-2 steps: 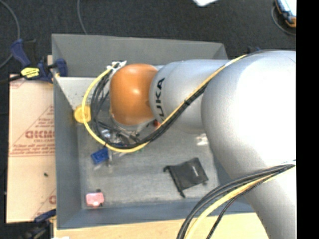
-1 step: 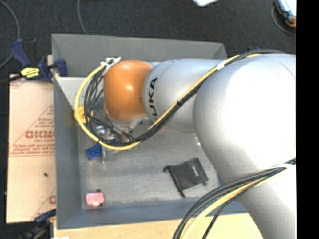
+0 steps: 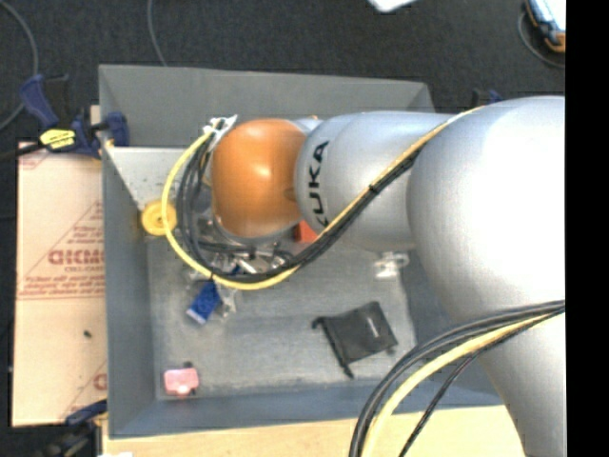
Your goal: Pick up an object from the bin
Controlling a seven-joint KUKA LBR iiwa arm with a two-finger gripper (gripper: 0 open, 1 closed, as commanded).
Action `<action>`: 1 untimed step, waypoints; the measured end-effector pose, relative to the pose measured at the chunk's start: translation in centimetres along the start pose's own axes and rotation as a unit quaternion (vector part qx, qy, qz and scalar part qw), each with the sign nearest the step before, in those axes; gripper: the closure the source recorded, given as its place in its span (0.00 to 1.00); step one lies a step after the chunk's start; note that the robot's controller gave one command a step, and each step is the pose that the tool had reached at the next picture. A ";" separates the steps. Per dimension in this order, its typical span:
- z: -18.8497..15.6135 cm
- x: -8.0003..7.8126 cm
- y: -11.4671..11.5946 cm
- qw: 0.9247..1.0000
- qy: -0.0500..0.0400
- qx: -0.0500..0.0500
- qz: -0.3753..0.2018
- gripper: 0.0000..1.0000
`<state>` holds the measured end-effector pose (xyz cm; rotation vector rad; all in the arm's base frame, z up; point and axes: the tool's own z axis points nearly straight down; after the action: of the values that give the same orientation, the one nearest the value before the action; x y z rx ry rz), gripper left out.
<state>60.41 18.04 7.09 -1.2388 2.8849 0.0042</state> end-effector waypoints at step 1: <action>0.0 0.0 0.0 1.000 0.000 0.000 0.000 1.00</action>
Offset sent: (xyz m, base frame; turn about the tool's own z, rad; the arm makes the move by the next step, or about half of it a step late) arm 0.0000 -0.0001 0.0577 0.0000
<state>60.41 18.07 7.09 -1.2374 2.8855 0.0055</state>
